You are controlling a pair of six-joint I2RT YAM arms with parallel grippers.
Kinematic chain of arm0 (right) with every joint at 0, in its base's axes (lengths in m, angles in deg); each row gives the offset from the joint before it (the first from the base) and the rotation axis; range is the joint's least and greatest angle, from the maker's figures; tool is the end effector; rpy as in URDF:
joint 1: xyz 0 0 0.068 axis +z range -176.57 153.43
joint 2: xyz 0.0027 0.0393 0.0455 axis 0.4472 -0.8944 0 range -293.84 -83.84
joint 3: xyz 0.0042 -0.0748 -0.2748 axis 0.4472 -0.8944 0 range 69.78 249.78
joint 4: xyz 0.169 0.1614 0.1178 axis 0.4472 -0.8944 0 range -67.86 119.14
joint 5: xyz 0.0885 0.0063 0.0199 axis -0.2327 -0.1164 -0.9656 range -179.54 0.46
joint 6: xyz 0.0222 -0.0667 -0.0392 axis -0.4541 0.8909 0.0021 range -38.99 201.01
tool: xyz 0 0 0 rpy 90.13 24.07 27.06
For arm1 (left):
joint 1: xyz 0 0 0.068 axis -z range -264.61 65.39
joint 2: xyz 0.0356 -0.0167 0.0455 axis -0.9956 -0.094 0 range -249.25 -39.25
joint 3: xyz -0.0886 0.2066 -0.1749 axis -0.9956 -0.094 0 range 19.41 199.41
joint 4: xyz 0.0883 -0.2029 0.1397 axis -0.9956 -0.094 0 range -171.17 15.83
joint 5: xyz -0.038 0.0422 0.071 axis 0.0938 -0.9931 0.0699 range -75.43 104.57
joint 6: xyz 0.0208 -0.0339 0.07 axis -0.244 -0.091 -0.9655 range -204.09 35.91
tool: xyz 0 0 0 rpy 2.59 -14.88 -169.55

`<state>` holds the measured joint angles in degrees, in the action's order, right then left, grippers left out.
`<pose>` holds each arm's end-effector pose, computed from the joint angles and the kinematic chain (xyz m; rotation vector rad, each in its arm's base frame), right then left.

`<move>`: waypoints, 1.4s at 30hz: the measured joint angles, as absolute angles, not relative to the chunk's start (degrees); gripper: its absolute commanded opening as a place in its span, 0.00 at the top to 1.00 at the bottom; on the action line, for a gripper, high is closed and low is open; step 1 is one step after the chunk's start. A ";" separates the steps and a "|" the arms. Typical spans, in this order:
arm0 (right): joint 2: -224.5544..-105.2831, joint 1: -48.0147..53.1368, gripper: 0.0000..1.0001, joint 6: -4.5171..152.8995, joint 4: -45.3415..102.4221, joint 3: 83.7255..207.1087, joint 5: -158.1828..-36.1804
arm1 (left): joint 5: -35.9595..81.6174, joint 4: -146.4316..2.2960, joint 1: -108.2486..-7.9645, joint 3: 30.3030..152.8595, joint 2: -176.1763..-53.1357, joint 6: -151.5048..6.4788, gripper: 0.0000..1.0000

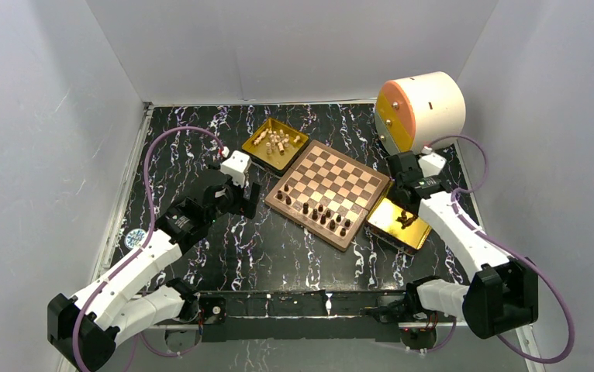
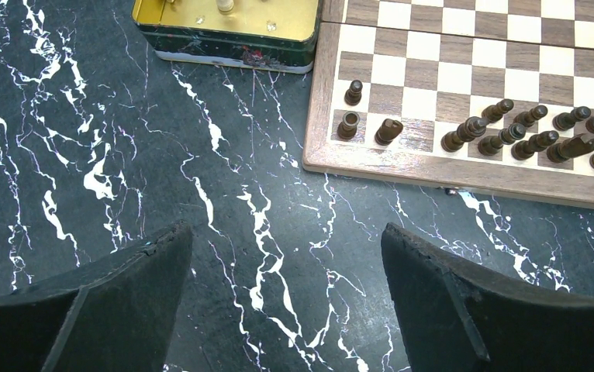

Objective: Set up the chess pieces on the board
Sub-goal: Pick up the chess piece from the storage box.

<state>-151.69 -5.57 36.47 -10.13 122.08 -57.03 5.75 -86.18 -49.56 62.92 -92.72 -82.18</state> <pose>0.2419 0.0528 0.2532 0.6855 2.2348 -0.1713 0.2024 -0.1289 0.2989 0.4604 1.9046 -0.2755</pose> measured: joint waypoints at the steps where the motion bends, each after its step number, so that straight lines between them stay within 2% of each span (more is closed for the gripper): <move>1: -151.69 -7.04 0.48 35.49 -10.46 121.05 -56.94 | 5.75 -86.18 -49.54 62.92 -92.72 -82.18 0.12; 6: -151.69 -12.46 0.53 32.28 -11.07 117.38 -56.92 | 6.01 -86.16 -49.49 62.87 -92.66 -82.18 0.12; 11: -150.75 -17.24 0.57 32.04 -5.19 111.30 -58.47 | 6.45 -86.16 -49.49 62.87 -92.66 -82.18 0.12; 16: -153.40 -22.45 0.61 32.10 -1.13 110.19 -60.44 | 6.47 -86.14 -49.49 62.87 -92.66 -82.18 0.12; 42: -157.77 -24.33 0.62 29.65 5.15 108.22 -63.32 | 6.47 -86.14 -49.23 62.85 -92.66 -82.49 0.13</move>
<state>-157.77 -24.33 29.65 5.15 108.22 -63.32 6.47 -86.14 -49.23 62.85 -92.66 -82.49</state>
